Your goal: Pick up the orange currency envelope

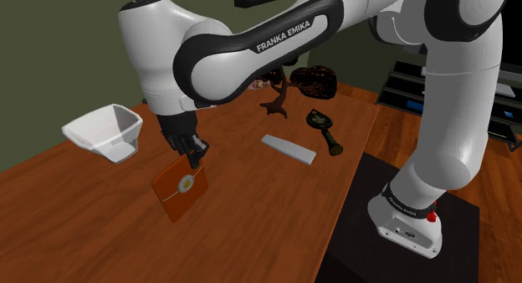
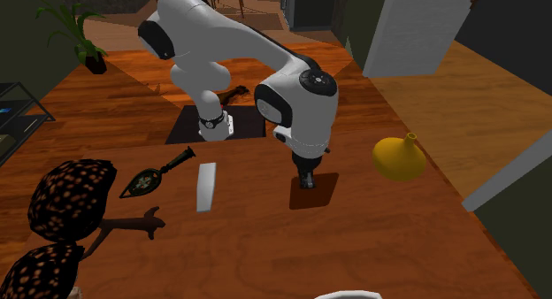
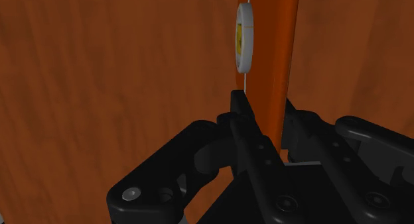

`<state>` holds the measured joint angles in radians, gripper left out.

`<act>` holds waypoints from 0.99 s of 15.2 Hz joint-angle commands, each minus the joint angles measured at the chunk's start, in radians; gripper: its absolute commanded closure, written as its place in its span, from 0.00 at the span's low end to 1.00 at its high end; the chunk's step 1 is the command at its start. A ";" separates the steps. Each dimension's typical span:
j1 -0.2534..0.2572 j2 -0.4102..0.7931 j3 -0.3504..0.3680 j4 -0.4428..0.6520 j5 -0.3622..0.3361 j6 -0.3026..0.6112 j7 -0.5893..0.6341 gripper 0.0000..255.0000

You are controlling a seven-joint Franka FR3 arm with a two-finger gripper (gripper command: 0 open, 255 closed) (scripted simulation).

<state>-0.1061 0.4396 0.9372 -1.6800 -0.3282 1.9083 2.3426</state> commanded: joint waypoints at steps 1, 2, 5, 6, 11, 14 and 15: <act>-0.001 -0.004 0.003 0.006 0.004 -0.010 -0.002 1.00; -0.001 -0.008 0.005 0.015 0.008 -0.022 -0.004 1.00; -0.002 -0.018 0.012 0.044 0.019 -0.057 -0.011 1.00; -0.002 -0.021 0.014 0.055 0.022 -0.069 -0.013 1.00; 0.002 -0.033 0.021 0.110 0.034 -0.130 -0.020 1.00; 0.007 -0.037 0.024 0.147 0.039 -0.169 -0.024 1.00; 0.009 -0.037 0.025 0.160 0.040 -0.182 -0.025 1.00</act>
<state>-0.0998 0.4022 0.9617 -1.5357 -0.2885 1.7421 2.3193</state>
